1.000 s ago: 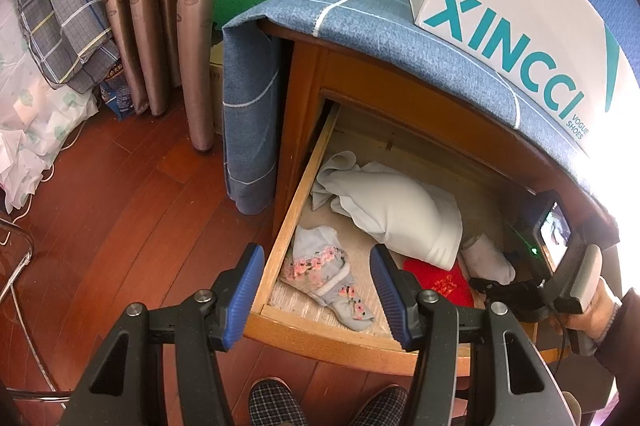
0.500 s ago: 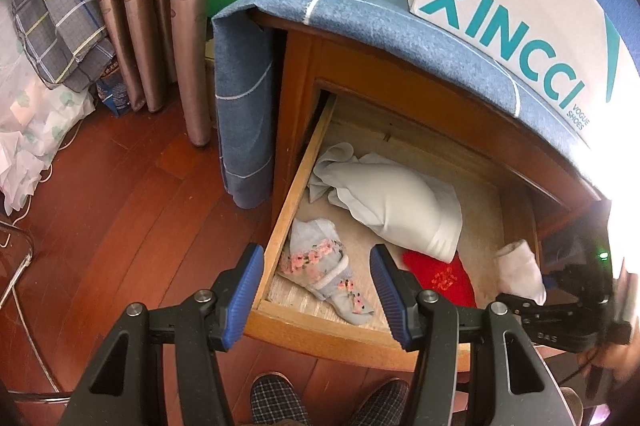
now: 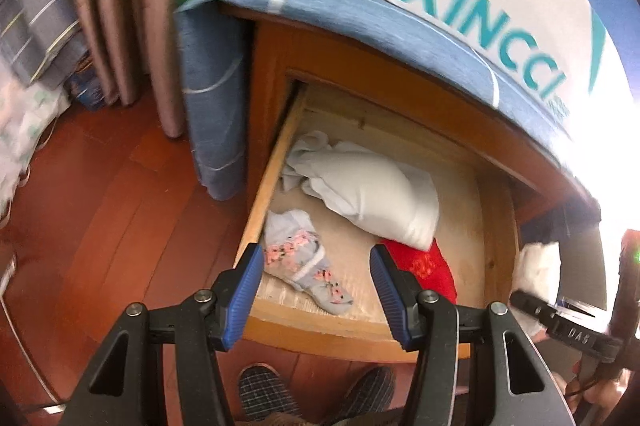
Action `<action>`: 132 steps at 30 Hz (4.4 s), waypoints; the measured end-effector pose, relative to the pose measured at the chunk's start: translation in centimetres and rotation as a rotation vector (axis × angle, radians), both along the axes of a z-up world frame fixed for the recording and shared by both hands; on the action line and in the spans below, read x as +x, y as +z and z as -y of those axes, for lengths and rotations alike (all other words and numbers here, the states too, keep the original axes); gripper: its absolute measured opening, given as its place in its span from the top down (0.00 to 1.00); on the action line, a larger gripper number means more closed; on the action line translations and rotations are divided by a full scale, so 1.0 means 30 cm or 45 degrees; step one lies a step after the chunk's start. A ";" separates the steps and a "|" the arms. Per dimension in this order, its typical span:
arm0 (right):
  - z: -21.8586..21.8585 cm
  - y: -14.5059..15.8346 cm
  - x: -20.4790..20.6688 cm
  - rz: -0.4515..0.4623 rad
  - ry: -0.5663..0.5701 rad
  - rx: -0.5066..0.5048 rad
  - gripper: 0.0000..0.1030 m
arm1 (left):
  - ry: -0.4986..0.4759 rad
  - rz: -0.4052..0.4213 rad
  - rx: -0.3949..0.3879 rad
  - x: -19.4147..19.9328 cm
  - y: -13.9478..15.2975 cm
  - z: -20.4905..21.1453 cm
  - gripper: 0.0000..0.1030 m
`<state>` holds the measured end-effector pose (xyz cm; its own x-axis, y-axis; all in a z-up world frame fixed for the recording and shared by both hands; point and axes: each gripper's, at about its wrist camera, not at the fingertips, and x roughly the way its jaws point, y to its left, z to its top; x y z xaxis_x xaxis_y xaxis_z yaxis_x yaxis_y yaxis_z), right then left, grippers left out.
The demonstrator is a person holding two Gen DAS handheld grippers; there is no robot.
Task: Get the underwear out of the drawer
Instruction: 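Lift the white rolled sock up out of the drawer with the right gripper, then lower the left gripper onto the white pink-floral sock and close it while the right holds the white sock, then lift the pink-floral sock with the left gripper while the right holds the white sock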
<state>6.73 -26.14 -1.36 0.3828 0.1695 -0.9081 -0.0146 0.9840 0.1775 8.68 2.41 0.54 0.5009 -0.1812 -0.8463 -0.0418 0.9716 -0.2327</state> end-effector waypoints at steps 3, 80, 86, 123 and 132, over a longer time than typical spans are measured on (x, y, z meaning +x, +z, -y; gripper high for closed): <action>0.018 0.021 -0.025 0.046 -0.038 0.042 0.57 | -0.068 -0.086 -0.016 0.044 -0.005 0.017 0.45; -0.007 -0.009 0.000 0.003 -0.062 0.078 0.57 | -0.240 -0.499 0.143 0.172 -0.240 0.144 0.78; -0.009 -0.007 -0.002 0.009 -0.061 0.076 0.57 | -0.228 -0.387 0.124 0.146 -0.127 0.093 0.78; -0.014 -0.001 -0.004 0.015 -0.051 0.043 0.57 | -0.326 0.232 0.135 0.035 0.725 0.069 0.78; -0.016 -0.001 -0.006 0.017 -0.050 0.032 0.57 | -0.331 0.373 0.144 0.185 0.953 0.118 0.78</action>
<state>6.53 -25.65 -1.40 0.4016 0.1770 -0.8986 0.0215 0.9791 0.2024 14.24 -1.12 29.14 0.6735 -0.2474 -0.6965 0.2605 0.9613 -0.0896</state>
